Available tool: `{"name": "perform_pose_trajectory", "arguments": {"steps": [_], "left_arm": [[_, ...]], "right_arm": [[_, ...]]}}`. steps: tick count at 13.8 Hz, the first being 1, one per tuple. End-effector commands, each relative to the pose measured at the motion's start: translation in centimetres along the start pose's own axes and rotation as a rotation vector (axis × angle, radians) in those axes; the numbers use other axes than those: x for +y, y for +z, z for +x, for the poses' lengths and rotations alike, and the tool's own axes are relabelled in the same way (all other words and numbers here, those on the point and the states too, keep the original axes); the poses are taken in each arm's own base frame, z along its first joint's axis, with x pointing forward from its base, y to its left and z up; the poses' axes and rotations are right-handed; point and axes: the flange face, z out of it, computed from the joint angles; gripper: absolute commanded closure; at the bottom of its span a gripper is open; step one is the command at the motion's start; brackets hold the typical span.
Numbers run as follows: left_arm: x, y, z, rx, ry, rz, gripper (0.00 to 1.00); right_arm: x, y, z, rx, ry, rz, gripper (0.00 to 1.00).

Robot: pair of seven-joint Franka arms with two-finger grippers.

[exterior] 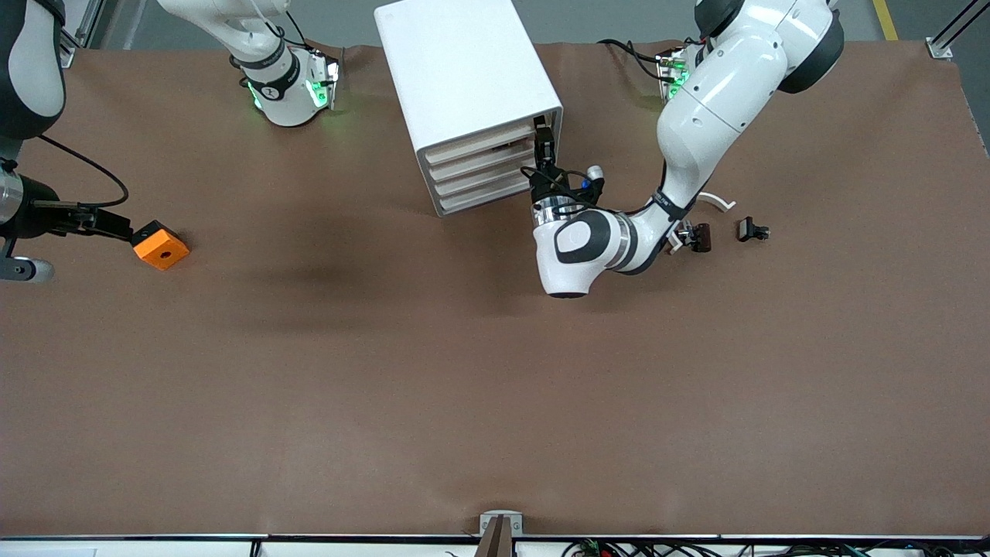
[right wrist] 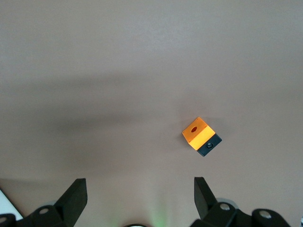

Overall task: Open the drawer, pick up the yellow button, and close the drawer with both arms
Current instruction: 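Pull the drawer open with the left gripper while the right gripper approaches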

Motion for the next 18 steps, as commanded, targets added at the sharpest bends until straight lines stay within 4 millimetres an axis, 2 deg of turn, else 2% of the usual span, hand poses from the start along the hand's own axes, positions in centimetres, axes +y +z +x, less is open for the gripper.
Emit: {"name": "perform_pose_trajectory", "arguments": {"steps": [1,4,6,7,11,15,18], "left_arm": [[-2.3,-3.0,1.8,-0.058,0.017,-0.004,0.9],[-3.0,-3.1,1.9,-0.061,0.027,-0.014,0.9],[-3.5,-3.2,1.7,-0.077,0.041,-0.002,0.9],[-3.9,-3.4,1.5,-0.084,0.048,-0.004,0.9],[-4.3,-4.9,2.1,-0.11,0.061,-0.02,0.9],[-4.4,-6.4,3.5,-0.143,0.061,-0.024,0.9],[-4.2,-7.7,4.6,-0.165,0.054,-0.035,0.9]], "right_arm": [[0.2,-0.6,0.9,0.005,0.015,-0.022,0.0],[-0.8,-0.4,0.7,-0.01,0.147,-0.013,0.0],[-3.2,-0.5,0.6,-0.011,0.224,-0.017,0.0],[-4.9,-0.6,0.4,-0.008,0.271,-0.018,0.0],[-14.7,-1.4,-1.3,0.004,0.51,-0.006,0.0],[-22.2,-2.5,-4.1,-0.017,0.67,0.054,0.0],[-26.6,-2.5,-6.3,-0.016,0.753,0.044,0.0]]}}
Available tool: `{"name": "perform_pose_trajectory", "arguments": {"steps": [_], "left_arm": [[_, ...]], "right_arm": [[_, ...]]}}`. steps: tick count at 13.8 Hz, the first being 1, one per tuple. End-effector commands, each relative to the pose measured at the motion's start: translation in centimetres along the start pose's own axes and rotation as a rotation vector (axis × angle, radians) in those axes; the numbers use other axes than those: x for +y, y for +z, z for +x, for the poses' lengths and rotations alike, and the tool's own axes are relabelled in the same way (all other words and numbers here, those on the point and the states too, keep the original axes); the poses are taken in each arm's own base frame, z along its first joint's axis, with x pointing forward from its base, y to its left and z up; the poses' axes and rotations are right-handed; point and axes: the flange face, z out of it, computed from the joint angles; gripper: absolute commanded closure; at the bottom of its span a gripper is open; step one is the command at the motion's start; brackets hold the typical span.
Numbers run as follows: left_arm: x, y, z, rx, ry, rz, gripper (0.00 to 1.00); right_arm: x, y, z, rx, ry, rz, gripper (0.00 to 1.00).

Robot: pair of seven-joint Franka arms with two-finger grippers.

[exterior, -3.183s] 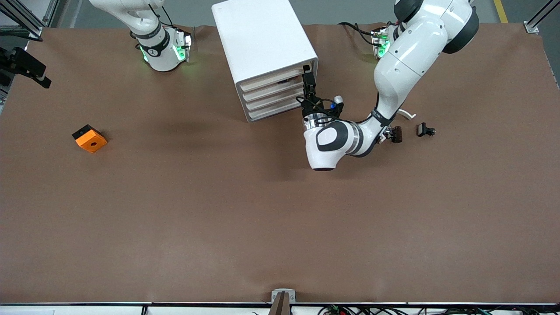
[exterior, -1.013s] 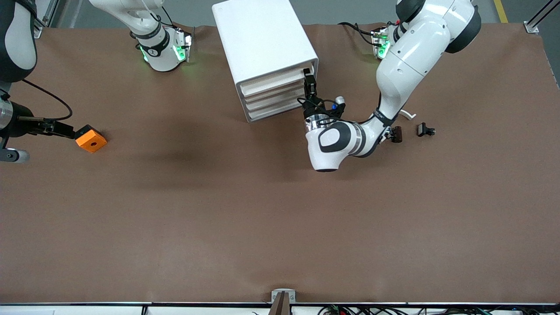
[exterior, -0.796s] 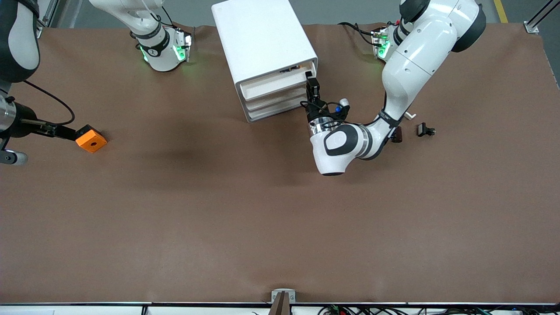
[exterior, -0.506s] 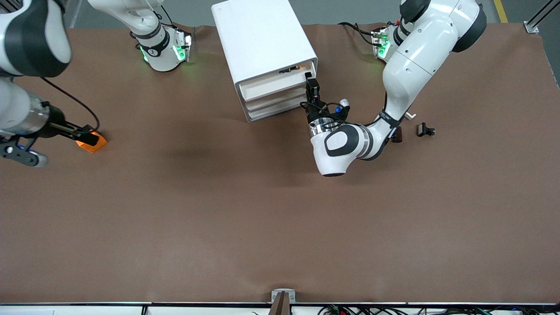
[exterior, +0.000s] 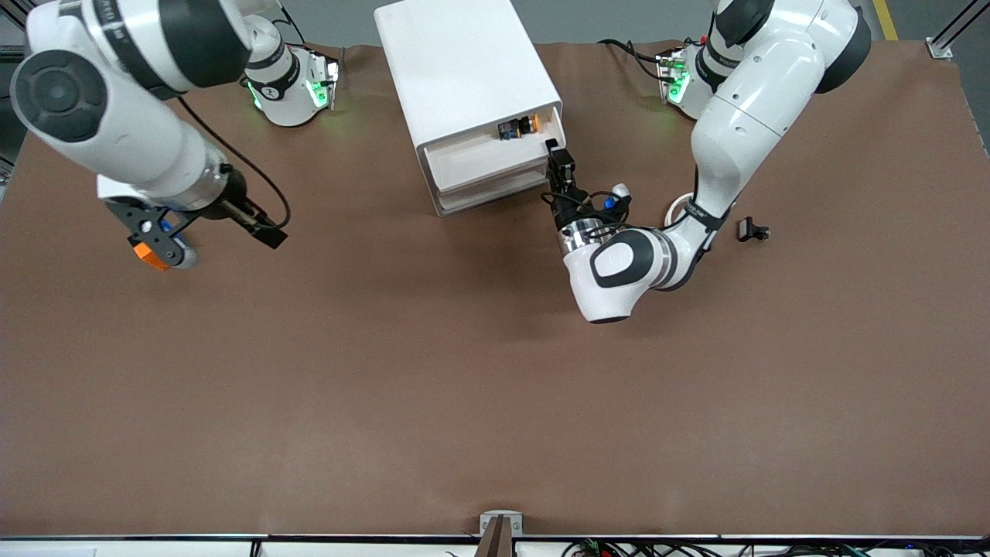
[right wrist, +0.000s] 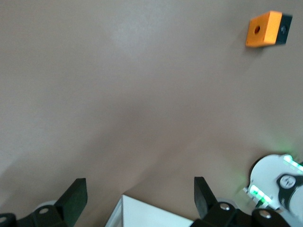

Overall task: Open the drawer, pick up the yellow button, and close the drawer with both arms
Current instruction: 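Pull the drawer open with the left gripper while the right gripper approaches, then grasp the yellow-capped button inside the drawer with the right gripper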

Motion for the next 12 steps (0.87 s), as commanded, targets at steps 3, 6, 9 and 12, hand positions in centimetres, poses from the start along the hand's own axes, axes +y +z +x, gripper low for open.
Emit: {"name": "perform_pose_trajectory", "arguments": {"steps": [3,6,9,12], "left_arm": [[-2.4,-2.8,1.1,-0.047,0.023,-0.004,0.89],[-2.5,-3.7,1.9,-0.066,0.024,-0.007,0.89],[-2.7,-4.7,2.4,-0.084,0.029,-0.013,0.89],[-2.8,-5.6,3.1,-0.104,0.032,-0.015,0.87]], "right_arm": [[-2.3,-0.9,-7.1,-0.023,0.158,0.015,0.0],[-3.9,-1.0,-13.0,-0.03,0.243,0.017,0.0],[-5.4,-0.8,-20.5,-0.014,0.357,0.03,0.0],[-6.7,-0.2,-25.8,-0.008,0.41,0.078,0.0]]}}
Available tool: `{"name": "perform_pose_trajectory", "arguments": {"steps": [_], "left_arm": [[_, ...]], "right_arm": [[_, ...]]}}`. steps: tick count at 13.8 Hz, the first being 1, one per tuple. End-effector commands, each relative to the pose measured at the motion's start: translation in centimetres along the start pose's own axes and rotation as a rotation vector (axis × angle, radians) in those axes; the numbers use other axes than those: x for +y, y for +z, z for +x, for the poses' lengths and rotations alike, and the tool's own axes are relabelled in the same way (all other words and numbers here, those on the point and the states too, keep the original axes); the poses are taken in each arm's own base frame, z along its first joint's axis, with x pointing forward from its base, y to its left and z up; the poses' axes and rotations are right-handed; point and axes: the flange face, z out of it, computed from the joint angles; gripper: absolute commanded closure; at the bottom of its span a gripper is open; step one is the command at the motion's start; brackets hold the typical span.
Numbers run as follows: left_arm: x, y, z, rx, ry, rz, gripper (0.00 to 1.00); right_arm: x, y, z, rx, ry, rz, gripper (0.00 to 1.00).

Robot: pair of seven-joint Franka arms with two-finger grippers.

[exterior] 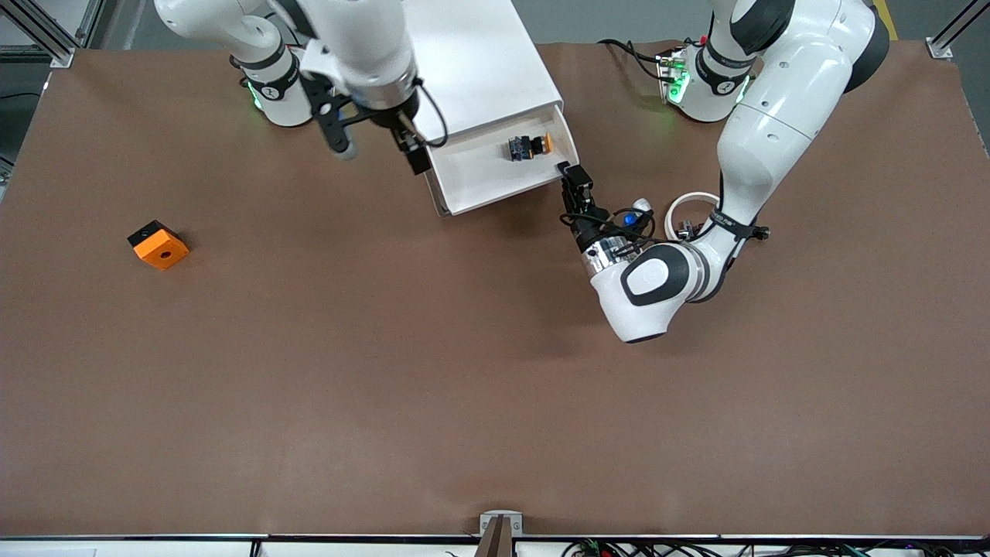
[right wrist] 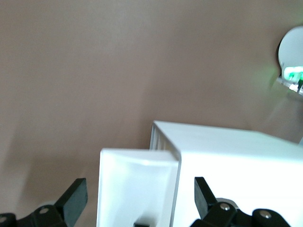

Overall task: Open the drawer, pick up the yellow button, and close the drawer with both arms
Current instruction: 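Grasp the yellow-capped button inside the drawer with the right gripper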

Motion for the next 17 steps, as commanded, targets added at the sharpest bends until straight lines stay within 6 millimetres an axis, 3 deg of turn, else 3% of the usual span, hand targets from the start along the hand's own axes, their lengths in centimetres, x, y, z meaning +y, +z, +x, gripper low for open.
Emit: {"name": "perform_pose_trajectory", "arguments": {"steps": [1,2,4,10,14,15,16,17], "left_arm": [[-2.0,-1.6,0.9,-0.019,0.018,0.023,0.87],[-2.1,-1.8,1.1,-0.024,0.019,0.021,0.86],[-2.1,-2.1,1.3,-0.028,0.019,0.021,0.86],[-2.0,-3.1,2.1,-0.05,0.018,0.022,0.84],[-2.0,-3.1,2.1,-0.051,0.018,0.022,0.83],[-2.0,-3.1,2.1,-0.051,0.018,0.022,0.79],[-1.9,-3.1,2.1,-0.052,0.018,0.021,0.64],[-1.9,-3.0,2.1,-0.051,0.017,0.024,0.36]], "right_arm": [[0.3,-0.2,-2.9,-0.018,0.053,0.04,0.0],[0.5,-0.3,-4.0,-0.03,0.057,0.063,0.0],[0.2,1.5,-6.0,-0.018,0.071,0.047,0.0],[-4.0,6.3,-9.7,-0.118,0.134,0.039,0.0],[-5.1,10.0,-12.7,-0.093,0.079,0.005,0.0],[-4.9,10.8,-13.6,-0.084,0.053,-0.003,0.0],[-5.0,11.8,-14.2,-0.081,0.037,-0.005,0.0],[-5.2,12.6,-14.6,-0.079,0.032,-0.005,0.0]]}}
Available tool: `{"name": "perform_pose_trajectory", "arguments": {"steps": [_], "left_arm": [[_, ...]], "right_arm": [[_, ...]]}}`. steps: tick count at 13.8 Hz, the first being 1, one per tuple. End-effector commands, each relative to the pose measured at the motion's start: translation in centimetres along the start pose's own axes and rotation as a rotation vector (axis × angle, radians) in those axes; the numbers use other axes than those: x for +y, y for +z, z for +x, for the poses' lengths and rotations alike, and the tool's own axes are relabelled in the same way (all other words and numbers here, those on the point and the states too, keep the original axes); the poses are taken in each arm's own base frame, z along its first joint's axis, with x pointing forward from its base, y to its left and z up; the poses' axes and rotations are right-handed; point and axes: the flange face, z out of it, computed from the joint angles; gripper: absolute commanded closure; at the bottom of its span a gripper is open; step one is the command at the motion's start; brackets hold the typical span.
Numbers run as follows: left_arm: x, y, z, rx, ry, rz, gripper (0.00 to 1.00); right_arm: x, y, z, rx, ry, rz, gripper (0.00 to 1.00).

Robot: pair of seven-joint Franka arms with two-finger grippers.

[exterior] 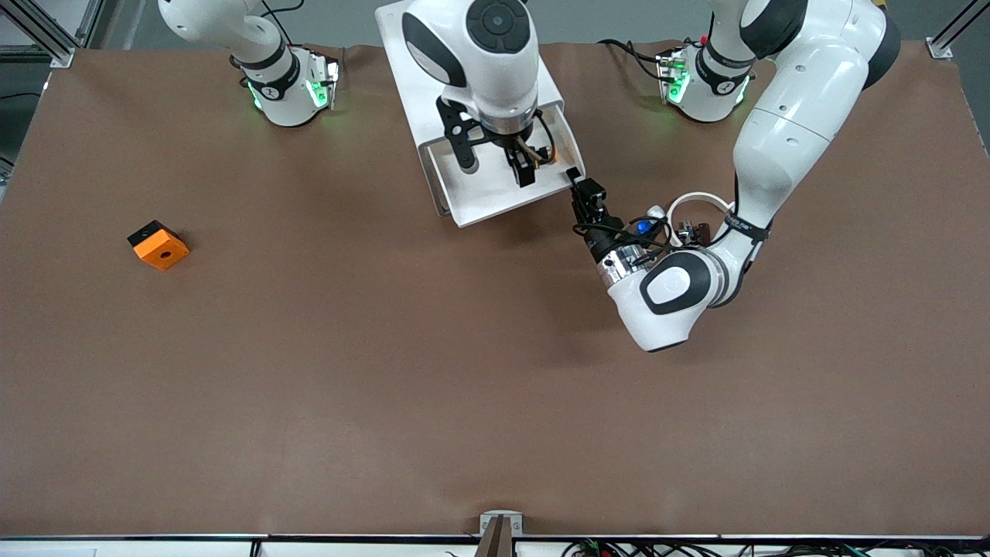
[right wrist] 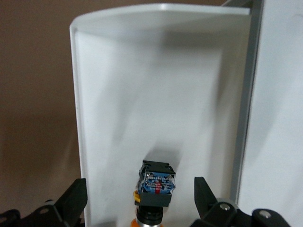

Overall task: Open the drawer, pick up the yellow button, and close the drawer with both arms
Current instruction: 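Grasp the yellow-capped button inside the drawer with the right gripper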

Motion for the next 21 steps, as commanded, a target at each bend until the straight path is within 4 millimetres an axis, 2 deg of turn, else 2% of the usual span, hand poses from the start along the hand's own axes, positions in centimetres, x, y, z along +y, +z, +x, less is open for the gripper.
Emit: {"name": "perform_pose_trajectory", "arguments": {"steps": [1,4,9,10,11,12,13,14,17,21], "left_arm": [[-1.6,-0.6,0.5,-0.003,0.01,0.026,0.0],[-1.6,-0.3,0.2,0.001,0.016,0.027,0.0],[-1.5,-0.3,0.3,0.001,0.019,0.028,0.0],[-1.4,-0.4,0.4,-0.002,0.017,0.029,0.0],[-1.1,-0.4,0.4,-0.005,0.015,0.027,0.0],[-1.1,-0.5,0.3,-0.007,0.022,0.023,0.0],[-1.0,-0.5,0.4,-0.003,0.035,0.017,0.0],[-0.8,-0.6,0.6,0.005,0.046,-0.002,0.0],[-0.6,-0.8,1.0,0.033,0.109,-0.038,0.0],[-0.2,-0.9,1.4,0.088,0.246,-0.094,0.0]], "right_arm": [[-0.3,1.8,-1.9,-0.004,-0.038,-0.008,0.0],[0.1,3.2,-2.9,0.011,-0.053,-0.024,0.0],[-0.3,5.9,-3.1,0.037,-0.054,-0.051,0.0],[-0.3,6.0,-3.1,0.038,-0.057,-0.053,0.13],[-0.3,6.0,-3.1,0.037,-0.073,-0.053,0.39],[-0.3,5.9,-3.0,0.035,-0.099,-0.054,0.72],[-0.3,5.7,-3.0,0.034,-0.111,-0.051,0.99],[-0.4,5.3,-3.0,0.03,-0.112,-0.043,1.0],[-1.5,2.1,-2.7,-0.003,-0.114,0.008,1.0],[-3.2,-3.9,-0.4,-0.041,-0.298,0.105,1.0]]}}
